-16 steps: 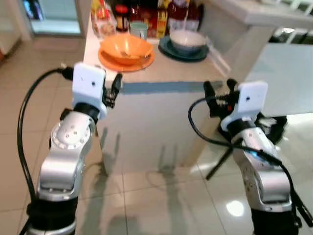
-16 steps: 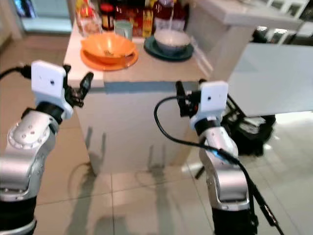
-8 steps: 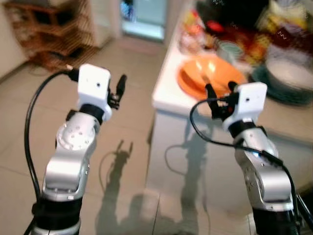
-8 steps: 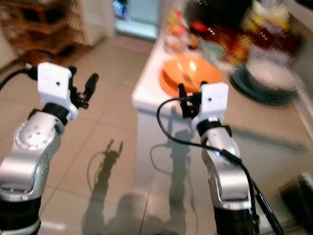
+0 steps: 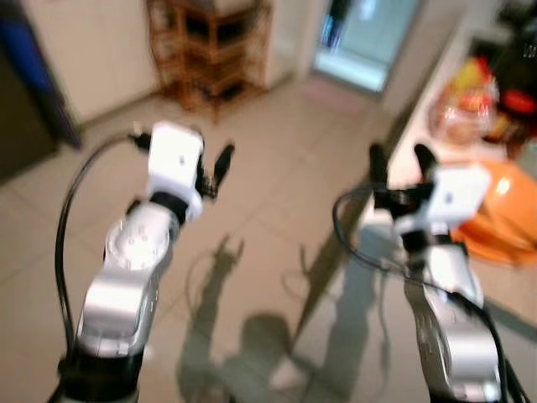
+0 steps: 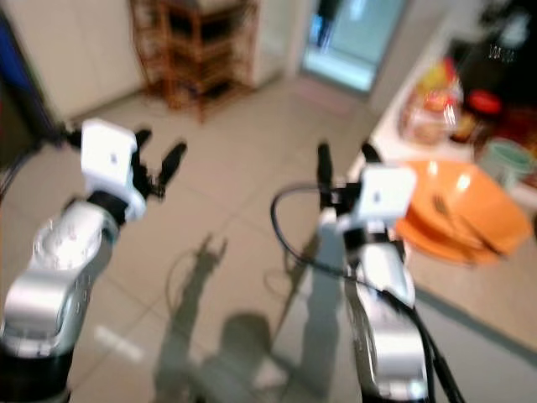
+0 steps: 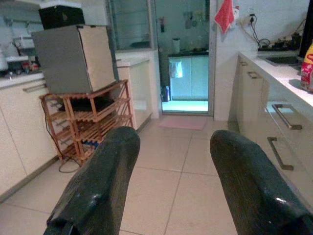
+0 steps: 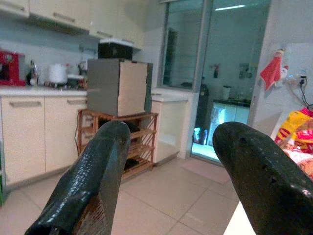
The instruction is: Setting the table
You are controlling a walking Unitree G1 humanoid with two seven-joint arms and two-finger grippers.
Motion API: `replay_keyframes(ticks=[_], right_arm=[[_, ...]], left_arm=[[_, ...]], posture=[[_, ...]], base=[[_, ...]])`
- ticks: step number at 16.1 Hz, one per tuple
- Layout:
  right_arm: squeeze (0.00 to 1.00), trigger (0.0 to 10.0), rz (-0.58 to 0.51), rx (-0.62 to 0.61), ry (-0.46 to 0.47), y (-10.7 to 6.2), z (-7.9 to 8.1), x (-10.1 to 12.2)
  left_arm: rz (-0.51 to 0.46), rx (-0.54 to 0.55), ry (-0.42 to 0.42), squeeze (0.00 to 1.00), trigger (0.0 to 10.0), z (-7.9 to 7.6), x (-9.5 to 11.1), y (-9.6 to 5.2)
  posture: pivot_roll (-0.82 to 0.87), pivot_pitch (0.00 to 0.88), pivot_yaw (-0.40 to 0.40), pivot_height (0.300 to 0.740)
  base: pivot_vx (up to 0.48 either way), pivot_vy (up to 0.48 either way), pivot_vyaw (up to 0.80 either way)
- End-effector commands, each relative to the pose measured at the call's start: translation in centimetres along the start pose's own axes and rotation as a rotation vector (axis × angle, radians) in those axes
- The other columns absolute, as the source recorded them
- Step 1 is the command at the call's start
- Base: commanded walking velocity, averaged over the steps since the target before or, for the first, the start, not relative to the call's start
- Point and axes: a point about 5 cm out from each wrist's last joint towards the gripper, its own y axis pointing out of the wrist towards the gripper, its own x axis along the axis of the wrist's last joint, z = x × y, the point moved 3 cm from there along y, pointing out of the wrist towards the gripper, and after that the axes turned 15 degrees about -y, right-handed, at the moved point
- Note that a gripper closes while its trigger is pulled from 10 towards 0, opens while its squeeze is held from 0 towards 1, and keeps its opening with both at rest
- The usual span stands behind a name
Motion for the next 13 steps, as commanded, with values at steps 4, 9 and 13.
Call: replay_keyframes(ticks=[4, 9, 13], right_arm=[[0.00, 10.0, 0.044, -0.121, -0.037, 0.0, -2.4, -0.8], [0.00, 10.0, 0.020, -0.148, -0.064, 0.1, -3.3, 0.1], [0.00, 10.0, -0.120, -0.140, -0.064, 0.3, -2.6, 2.8]], left_arm=[[0.005, -0.069, 0.000, 0.00, 10.0, -1.0, -0.3, 0.6], [-0.004, -0.033, -0.021, 0.00, 10.0, -0.4, -0.6, 0.9], [-0.035, -0.047, 0.002, 0.00, 10.0, -0.5, 0.1, 0.9]], posture=[[0.11, 0.000, -0.043, 0.740], [0.10, 0.000, -0.036, 0.740], [0.10, 0.000, -0.033, 0.740]], base=[[0.000, 0.000, -0.10], [0.000, 0.000, -0.73], [0.000, 0.000, 0.00]])
